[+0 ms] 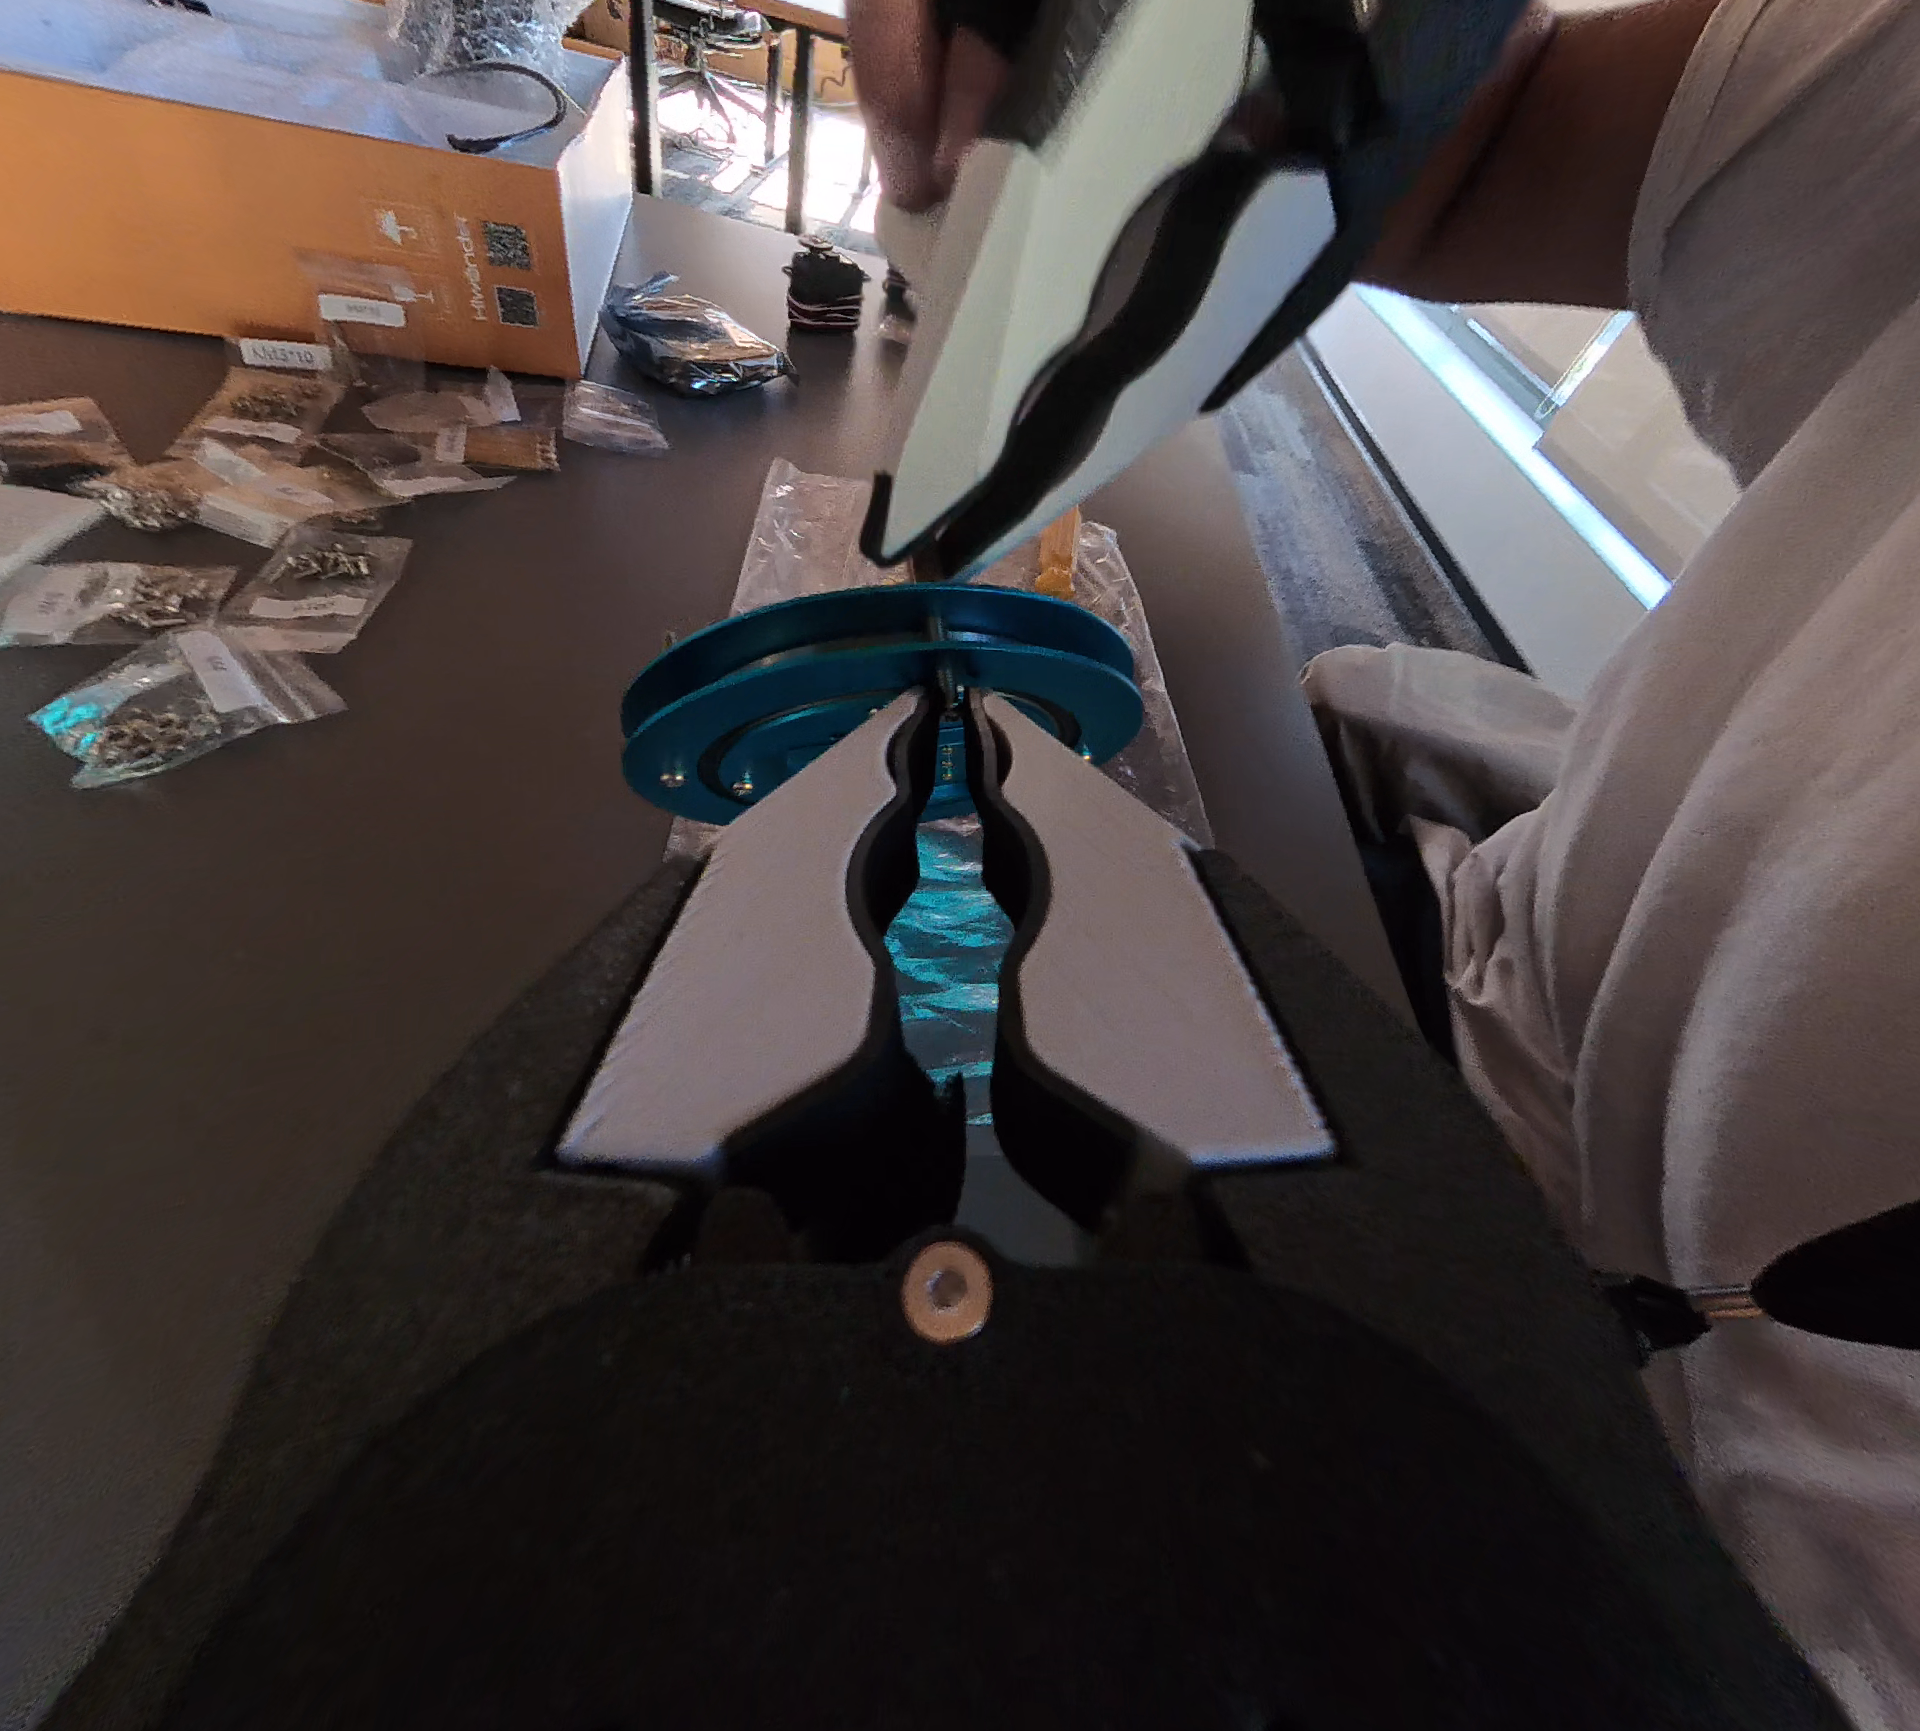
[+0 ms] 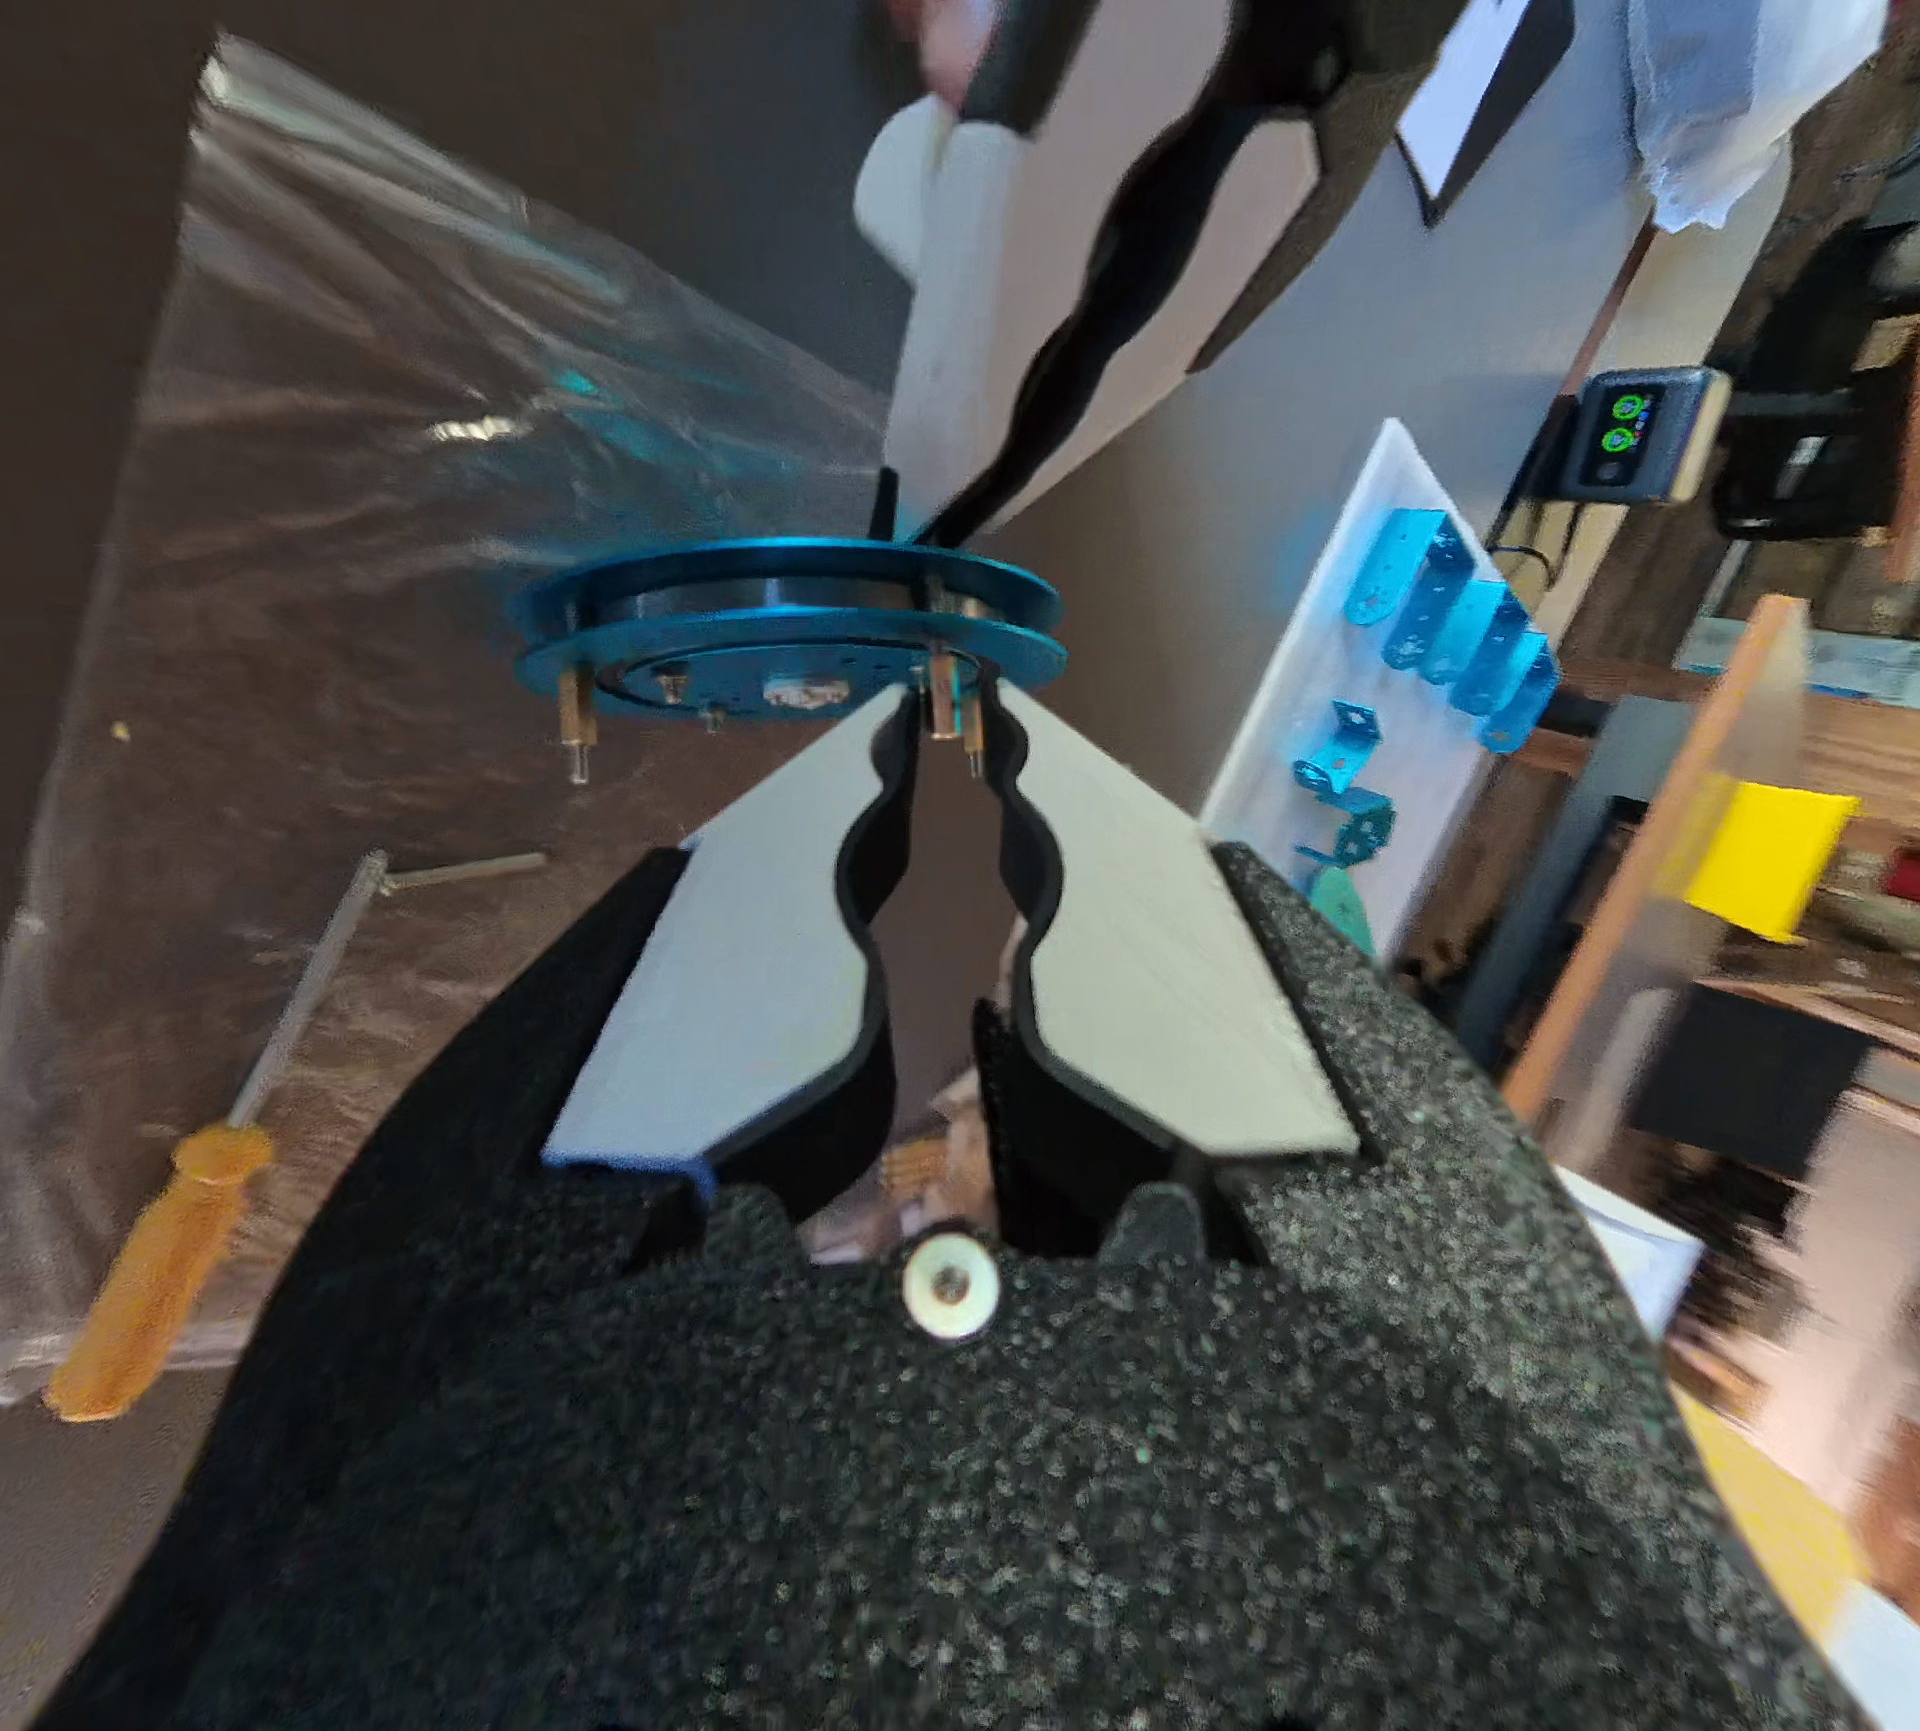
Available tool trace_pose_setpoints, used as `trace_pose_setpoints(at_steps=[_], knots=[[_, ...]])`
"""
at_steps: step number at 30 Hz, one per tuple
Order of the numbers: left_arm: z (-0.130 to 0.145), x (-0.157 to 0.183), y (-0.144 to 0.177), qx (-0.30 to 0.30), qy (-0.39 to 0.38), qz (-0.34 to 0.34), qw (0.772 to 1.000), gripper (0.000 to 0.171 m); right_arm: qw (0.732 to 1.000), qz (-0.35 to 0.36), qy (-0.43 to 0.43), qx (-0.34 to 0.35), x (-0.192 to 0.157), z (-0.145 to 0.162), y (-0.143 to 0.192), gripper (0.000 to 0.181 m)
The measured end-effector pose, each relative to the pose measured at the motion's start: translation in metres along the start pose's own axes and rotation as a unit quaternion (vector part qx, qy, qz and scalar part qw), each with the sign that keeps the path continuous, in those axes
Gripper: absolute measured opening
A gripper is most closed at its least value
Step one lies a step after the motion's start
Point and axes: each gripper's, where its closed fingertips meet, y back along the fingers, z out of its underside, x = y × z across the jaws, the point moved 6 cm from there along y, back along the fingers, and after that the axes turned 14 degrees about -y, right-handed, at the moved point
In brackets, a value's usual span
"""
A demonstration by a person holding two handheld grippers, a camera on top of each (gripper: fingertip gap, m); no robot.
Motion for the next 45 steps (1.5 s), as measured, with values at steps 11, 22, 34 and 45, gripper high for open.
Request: trace_pose_setpoints(at_steps=[11,22,34,45], knots=[[-0.003,0.008,-0.002,-0.034,-0.127,-0.077,0.988,0.003,0.926,-0.258,-0.273,-0.031,0.014,0.005,-0.009,0.004],[-0.003,0.014,-0.002,-0.043,-0.153,-0.076,0.984,0.004,0.909,-0.271,-0.316,-0.031,0.009,0.012,-0.005,0.018],[-0.003,0.017,-0.005,-0.045,-0.166,-0.079,0.982,0.004,0.949,-0.194,-0.234,-0.078,0.000,0.000,-0.008,0.004],[-0.004,0.016,-0.003,-0.052,-0.199,-0.101,0.973,0.004,0.880,-0.293,-0.369,-0.063,0.005,0.011,-0.008,0.014]])
